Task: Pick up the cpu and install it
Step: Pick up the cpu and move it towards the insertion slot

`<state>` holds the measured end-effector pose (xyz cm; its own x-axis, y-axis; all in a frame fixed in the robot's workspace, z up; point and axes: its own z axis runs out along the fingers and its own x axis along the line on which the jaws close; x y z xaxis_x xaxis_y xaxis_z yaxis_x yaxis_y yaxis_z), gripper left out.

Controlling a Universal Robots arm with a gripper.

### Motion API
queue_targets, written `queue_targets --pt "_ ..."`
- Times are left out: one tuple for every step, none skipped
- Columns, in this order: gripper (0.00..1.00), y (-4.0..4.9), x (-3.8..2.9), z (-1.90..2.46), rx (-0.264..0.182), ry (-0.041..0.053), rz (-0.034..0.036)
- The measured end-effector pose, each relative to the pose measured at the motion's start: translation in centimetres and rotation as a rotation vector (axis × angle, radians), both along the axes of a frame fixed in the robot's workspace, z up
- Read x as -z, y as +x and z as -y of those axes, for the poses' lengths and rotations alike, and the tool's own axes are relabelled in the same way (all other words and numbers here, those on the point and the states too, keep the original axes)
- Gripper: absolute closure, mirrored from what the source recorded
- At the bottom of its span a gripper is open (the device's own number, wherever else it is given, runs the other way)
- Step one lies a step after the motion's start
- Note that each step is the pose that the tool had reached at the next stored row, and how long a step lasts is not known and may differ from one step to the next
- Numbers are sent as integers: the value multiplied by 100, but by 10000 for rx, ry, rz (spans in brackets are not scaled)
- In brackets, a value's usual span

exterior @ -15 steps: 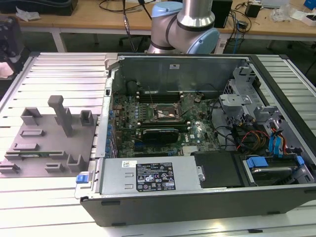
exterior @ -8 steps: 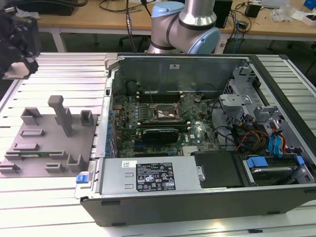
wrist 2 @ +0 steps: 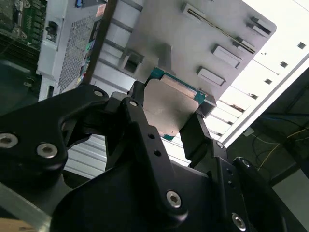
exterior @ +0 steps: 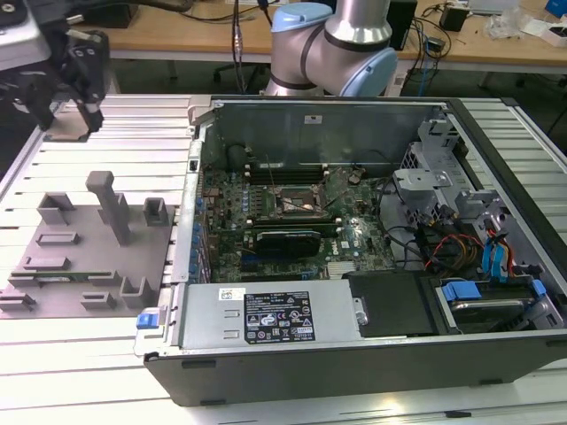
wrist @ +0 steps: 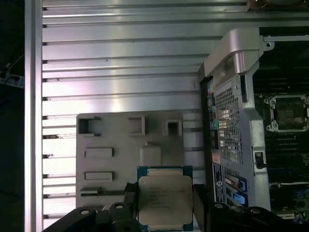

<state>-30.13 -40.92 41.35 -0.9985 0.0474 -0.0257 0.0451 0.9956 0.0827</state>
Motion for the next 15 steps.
queue_targets --pt "46 36 0 0 1 0 0" --pt "46 73 0 -1 2 1 1" --pt "46 108 0 -1 3 0 0" --pt "46 152 0 0 3 0 0" --pt "46 193 0 0 1 0 0" --pt "46 241 0 0 0 0 0" --pt "46 276 0 0 1 1 1" --pt "46 337 0 -1 3 0 0" --pt "46 375 -1 -1 3 -1 -1" --pt "46 411 0 0 2 0 0" --pt "46 450 0 0 1 0 0" --pt "46 483 0 0 0 1 0" --pt "46 517 0 -1 2 1 0" --pt "46 575 0 -1 3 0 0" --pt "46 638 0 0 2 0 0"
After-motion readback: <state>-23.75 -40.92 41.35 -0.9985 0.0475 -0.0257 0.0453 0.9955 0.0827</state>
